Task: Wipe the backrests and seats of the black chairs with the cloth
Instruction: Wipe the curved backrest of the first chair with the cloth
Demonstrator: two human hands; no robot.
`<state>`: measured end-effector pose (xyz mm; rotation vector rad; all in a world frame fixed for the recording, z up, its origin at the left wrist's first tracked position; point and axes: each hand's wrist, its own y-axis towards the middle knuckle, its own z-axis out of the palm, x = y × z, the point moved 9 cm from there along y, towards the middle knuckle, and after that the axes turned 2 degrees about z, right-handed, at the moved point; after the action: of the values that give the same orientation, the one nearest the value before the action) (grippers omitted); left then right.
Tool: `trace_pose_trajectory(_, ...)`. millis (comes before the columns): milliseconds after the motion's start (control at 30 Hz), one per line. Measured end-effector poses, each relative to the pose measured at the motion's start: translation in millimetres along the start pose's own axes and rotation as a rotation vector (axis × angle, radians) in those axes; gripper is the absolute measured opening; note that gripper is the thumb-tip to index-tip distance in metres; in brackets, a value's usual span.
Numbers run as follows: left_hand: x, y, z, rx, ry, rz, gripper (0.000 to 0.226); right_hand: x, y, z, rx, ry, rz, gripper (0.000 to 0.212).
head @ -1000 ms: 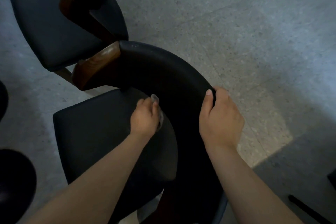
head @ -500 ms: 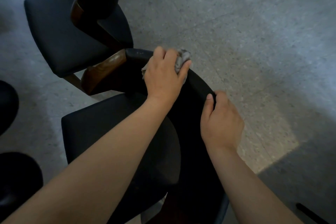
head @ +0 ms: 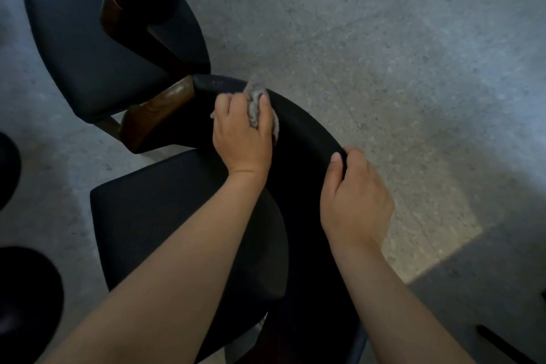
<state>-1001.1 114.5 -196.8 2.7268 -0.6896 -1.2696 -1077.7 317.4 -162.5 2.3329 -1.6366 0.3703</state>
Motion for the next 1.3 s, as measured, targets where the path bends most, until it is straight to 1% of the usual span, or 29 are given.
trace_pose_trajectory(100,22,-22,9,0.029,-0.080,-0.095,0.043,1,0,-2,-0.011,-0.002,0.001,0.037)
trace_pose_trajectory(200,39,-35,19,0.016,-0.119,-0.179,0.046,1,0,-1,-0.026,-0.003,0.000,0.036)
trace_pose_trajectory(300,44,-39,22,0.002,-0.107,-0.182,0.044,2,0,-1,-0.032,-0.002,-0.009,0.035)
trace_pose_trajectory(467,61,-48,33,0.089,-0.070,-0.147,0.041,2,0,0,-0.025,-0.011,-0.010,0.039)
trace_pose_trajectory(533,71,-55,39,0.137,-0.085,-0.170,0.041,2,0,0,-0.032,-0.011,-0.011,0.038)
trace_pose_trajectory(633,83,-62,45,0.182,-0.109,-0.212,0.050,2,0,-1,-0.045,-0.017,-0.012,0.035)
trace_pose_trajectory(700,87,-63,47,0.213,-0.111,-0.223,0.045,2,-1,-2,-0.058,-0.019,-0.015,0.033)
trace_pose_trajectory(800,100,-68,50,0.283,-0.093,-0.274,0.035,2,-1,-2,-0.057,-0.013,-0.014,0.035)
trace_pose_trajectory(967,119,-73,56,0.448,0.015,-0.322,0.034,3,-1,-2,-0.053,-0.006,-0.021,0.036)
trace_pose_trajectory(1033,131,-73,60,0.553,0.070,-0.344,0.033,2,-1,-2,-0.052,-0.009,-0.021,0.037)
trace_pose_trajectory(1100,147,-79,65,0.699,0.146,-0.381,0.029,2,-1,-1,-0.044,-0.013,-0.023,0.036)
trace_pose_trajectory(1133,150,-80,62,0.725,0.165,-0.398,0.028,3,-1,-1,-0.041,-0.017,-0.024,0.035)
trace_pose_trajectory(1200,142,-73,47,0.666,0.129,-0.393,0.030,3,-1,-2,-0.046,-0.019,-0.022,0.033)
trace_pose_trajectory(1300,94,-54,15,0.525,-0.032,-0.226,0.029,4,-1,-2,-0.044,-0.005,-0.018,0.034)
